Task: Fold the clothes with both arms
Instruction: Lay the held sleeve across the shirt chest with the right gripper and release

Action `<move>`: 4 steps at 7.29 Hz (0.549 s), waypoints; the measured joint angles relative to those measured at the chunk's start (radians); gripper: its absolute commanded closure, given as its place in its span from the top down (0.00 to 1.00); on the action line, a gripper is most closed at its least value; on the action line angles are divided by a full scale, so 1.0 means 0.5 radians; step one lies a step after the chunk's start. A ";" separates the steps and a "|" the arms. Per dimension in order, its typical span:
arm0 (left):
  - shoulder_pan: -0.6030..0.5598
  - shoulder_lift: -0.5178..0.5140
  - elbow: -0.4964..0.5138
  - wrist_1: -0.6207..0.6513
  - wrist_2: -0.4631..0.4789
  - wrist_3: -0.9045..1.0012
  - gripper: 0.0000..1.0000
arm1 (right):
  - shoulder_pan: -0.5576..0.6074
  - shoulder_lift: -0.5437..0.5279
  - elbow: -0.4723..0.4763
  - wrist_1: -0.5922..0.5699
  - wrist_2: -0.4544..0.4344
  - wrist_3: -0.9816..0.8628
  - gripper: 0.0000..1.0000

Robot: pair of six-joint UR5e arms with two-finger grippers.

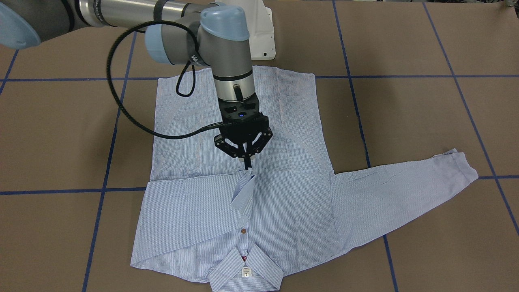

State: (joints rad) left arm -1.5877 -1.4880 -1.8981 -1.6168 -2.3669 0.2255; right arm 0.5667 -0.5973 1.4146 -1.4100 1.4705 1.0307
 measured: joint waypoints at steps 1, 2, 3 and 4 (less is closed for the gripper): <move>0.000 0.000 0.001 0.001 0.000 0.000 1.00 | -0.057 0.098 -0.160 0.006 -0.087 0.003 0.88; 0.000 0.000 0.001 0.002 0.000 0.000 1.00 | -0.092 0.187 -0.303 0.012 -0.149 0.002 0.95; 0.000 0.000 0.001 0.003 0.000 0.000 1.00 | -0.114 0.267 -0.424 0.014 -0.210 0.003 0.96; 0.000 0.000 0.001 0.003 0.000 0.000 1.00 | -0.126 0.359 -0.552 0.015 -0.264 0.021 0.98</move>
State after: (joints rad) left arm -1.5877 -1.4880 -1.8978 -1.6154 -2.3669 0.2255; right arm 0.5035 -0.4175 1.1388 -1.4023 1.3383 1.0410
